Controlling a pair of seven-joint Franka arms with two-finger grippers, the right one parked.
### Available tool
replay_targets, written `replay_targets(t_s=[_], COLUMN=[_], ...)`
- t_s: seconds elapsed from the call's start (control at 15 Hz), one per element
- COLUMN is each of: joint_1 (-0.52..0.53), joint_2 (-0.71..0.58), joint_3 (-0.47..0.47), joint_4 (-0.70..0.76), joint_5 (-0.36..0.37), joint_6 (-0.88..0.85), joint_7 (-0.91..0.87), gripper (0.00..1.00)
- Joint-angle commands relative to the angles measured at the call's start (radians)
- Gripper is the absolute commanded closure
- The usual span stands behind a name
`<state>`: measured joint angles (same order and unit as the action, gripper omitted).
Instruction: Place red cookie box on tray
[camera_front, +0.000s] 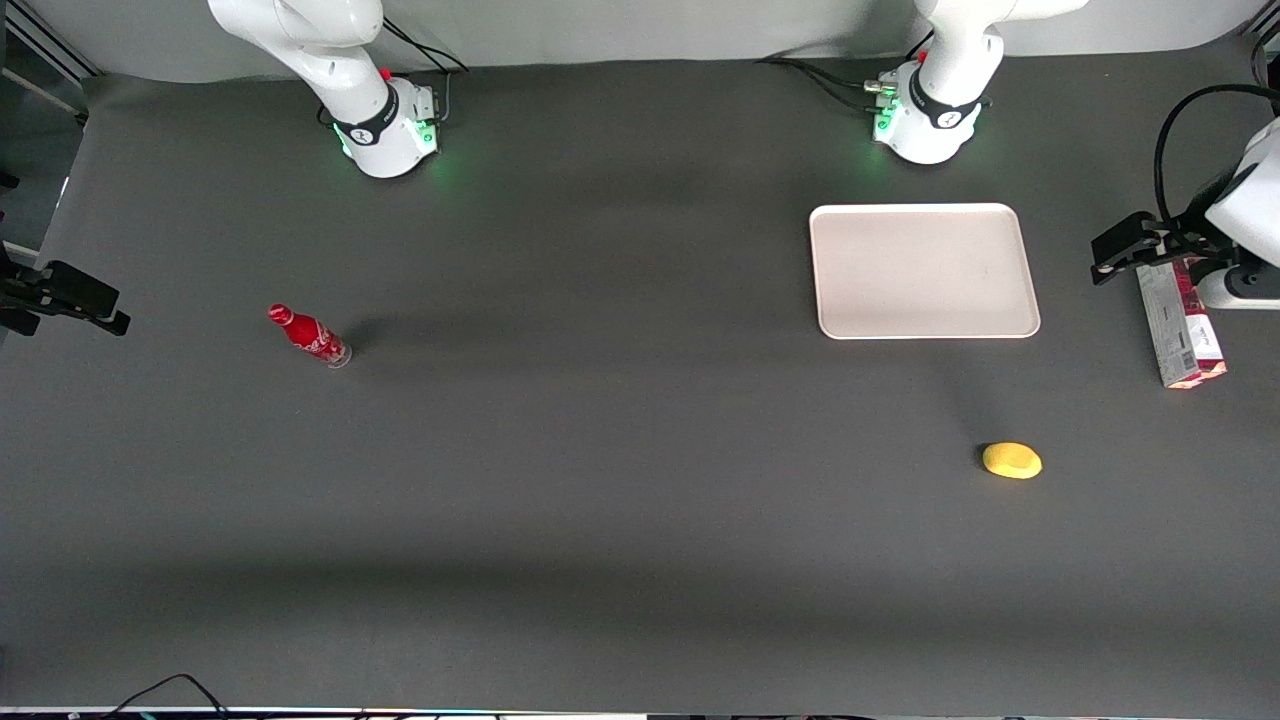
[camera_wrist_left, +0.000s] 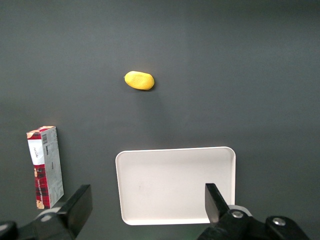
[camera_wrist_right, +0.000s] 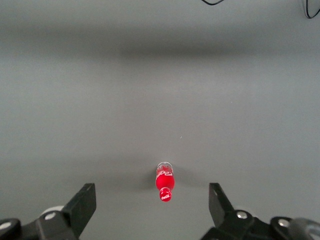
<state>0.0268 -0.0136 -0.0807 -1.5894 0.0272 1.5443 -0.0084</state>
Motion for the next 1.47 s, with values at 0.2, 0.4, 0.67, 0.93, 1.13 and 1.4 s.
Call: replay_targets(t_s=[0.2, 0.4, 0.67, 0.93, 1.13, 1.4], joint_1=[-0.011, -0.011, -0.015, -0.015, -0.007, 0.025], joint_2=[0.012, 0.012, 0.014, 0.014, 0.015, 0.012], joint_3=[0.001, -0.001, 0.001, 0.001, 0.001, 0.012], joint_4=[0.029, 0.029, 0.028, 0.028, 0.023, 0.014], joint_5=[0.019, 0.019, 0.019, 0.019, 0.023, 0.060], joint_6=[-0.024, -0.024, -0.023, -0.021, -0.023, -0.029], joint_7=[-0.016, -0.018, -0.018, -0.019, -0.015, 0.004], gripper=[0.00, 0.00, 0.00, 0.00, 0.00, 0.00])
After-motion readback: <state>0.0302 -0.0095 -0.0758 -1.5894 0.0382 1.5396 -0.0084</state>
